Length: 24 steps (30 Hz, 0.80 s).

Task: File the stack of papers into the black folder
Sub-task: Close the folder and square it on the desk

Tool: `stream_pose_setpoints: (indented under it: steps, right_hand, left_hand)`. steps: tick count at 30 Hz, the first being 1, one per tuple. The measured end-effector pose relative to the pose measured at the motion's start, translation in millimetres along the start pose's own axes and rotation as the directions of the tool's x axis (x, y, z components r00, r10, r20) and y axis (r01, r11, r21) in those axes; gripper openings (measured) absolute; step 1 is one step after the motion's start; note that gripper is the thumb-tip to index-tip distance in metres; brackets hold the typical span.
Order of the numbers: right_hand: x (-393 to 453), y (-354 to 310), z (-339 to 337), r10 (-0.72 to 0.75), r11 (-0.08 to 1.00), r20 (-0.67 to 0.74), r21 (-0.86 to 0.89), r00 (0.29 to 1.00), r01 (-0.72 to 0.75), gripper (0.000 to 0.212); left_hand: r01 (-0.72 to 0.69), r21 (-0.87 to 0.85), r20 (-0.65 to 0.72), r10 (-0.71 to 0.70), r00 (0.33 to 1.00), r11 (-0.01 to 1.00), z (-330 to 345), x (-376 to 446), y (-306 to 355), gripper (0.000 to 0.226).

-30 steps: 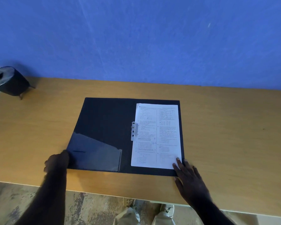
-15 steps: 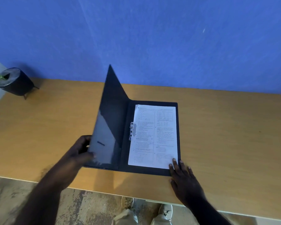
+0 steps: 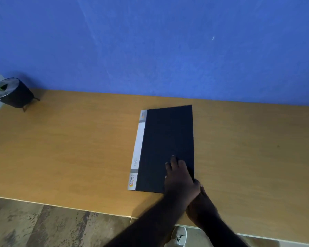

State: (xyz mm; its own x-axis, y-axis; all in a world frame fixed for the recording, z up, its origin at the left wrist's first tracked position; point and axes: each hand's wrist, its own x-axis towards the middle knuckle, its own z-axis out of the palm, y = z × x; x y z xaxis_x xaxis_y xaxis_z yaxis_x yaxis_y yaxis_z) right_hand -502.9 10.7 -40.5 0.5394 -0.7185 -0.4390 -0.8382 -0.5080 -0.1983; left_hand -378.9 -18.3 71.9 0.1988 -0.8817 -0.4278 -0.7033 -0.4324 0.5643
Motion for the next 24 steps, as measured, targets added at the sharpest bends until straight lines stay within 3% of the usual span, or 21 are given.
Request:
stream_pose_setpoints:
  steps: [4,8,12,16,20,22,24]
  right_hand:
    - [-3.5,8.8,-2.2,0.032,0.986,-0.052,0.164,0.998,-0.023,0.061]
    - [-21.6,20.5,-11.2,0.07,0.95,-0.218,0.312,0.973,0.002,0.05]
    - [-34.8,27.5,-24.1,0.265,0.911,-0.252,0.382,0.931,-0.156,0.039]
    - [-20.6,20.7,-43.1,0.449,0.761,-0.196,0.595,0.872,-0.259,0.03]
    - [3.0,-0.7,-60.0,0.443,0.656,0.01,0.678,0.896,-0.332,0.05]
    - [12.8,-10.7,-64.8,0.459,0.625,0.08,0.679,0.885,-0.386,0.052]
    - [20.0,-17.4,-69.5,0.492,0.571,0.14,0.693,0.859,-0.44,0.05]
  left_hand:
    - [0.021,0.13,0.075,-0.031,0.997,0.991,32.8,15.5,-0.8,0.081]
    - [0.038,0.219,0.084,-0.058,0.995,0.975,49.6,23.7,-6.3,0.08]
    - [0.062,0.215,0.114,-0.088,0.99,0.975,61.6,25.0,-10.7,0.086]
    - [0.036,0.188,0.077,-0.051,0.996,0.981,50.2,27.5,-26.3,0.079]
    - [0.046,0.173,-0.18,-0.014,0.984,0.984,5.4,34.0,-64.7,0.049]
    - [0.154,0.115,-0.306,-0.113,0.945,0.981,-20.7,36.4,-92.3,0.047]
    - [0.308,0.026,-0.308,-0.286,0.907,0.951,-42.6,39.1,-122.1,0.053]
